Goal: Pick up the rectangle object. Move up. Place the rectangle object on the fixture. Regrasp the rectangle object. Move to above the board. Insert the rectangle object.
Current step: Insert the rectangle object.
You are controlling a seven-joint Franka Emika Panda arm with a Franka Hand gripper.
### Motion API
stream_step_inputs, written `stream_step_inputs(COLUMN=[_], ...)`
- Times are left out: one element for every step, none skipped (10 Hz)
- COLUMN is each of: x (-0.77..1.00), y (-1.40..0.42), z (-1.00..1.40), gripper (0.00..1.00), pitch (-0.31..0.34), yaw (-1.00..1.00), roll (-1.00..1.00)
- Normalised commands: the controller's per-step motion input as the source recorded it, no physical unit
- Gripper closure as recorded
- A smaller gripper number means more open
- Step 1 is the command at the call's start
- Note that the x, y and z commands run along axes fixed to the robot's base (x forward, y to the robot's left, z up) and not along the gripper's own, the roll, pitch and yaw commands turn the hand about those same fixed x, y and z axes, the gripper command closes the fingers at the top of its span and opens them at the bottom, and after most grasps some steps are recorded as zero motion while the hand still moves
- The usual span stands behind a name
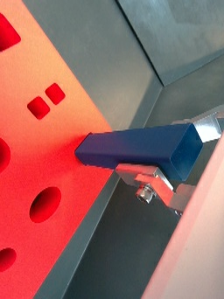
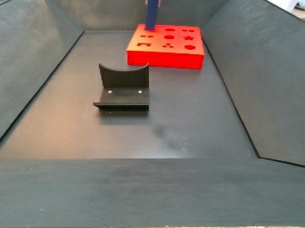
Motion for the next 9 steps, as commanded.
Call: stream_step_inputs(x=[-0.53, -0.61, -0.62, -0.58, -0.42, 0.00, 0.26, 0.49, 0.69], y=[-0.45, -0.57, -0.54, -0.56, -0.28, 0.20, 0.19, 0.23, 0.32], z=[-0.06, -0.20, -0.30, -0.30, -0.38, -0.45, -0.50, -0.44, -0.56], gripper=[1.00, 1.00, 1.00, 1.00, 1.00, 1.00, 1.00, 1.00, 1.00], pitch=[-0.184, -0.256, -0.257, -0.289, -0.244, -0.149, 0.000, 0.004, 0.066], yaw=[0.00, 0.00, 0.00, 0.02, 0.16, 0.44, 0.47, 0.36, 0.26], roll=[0.29, 0.44, 0.45, 0.43, 0.43, 0.35, 0.37, 0.37, 0.26])
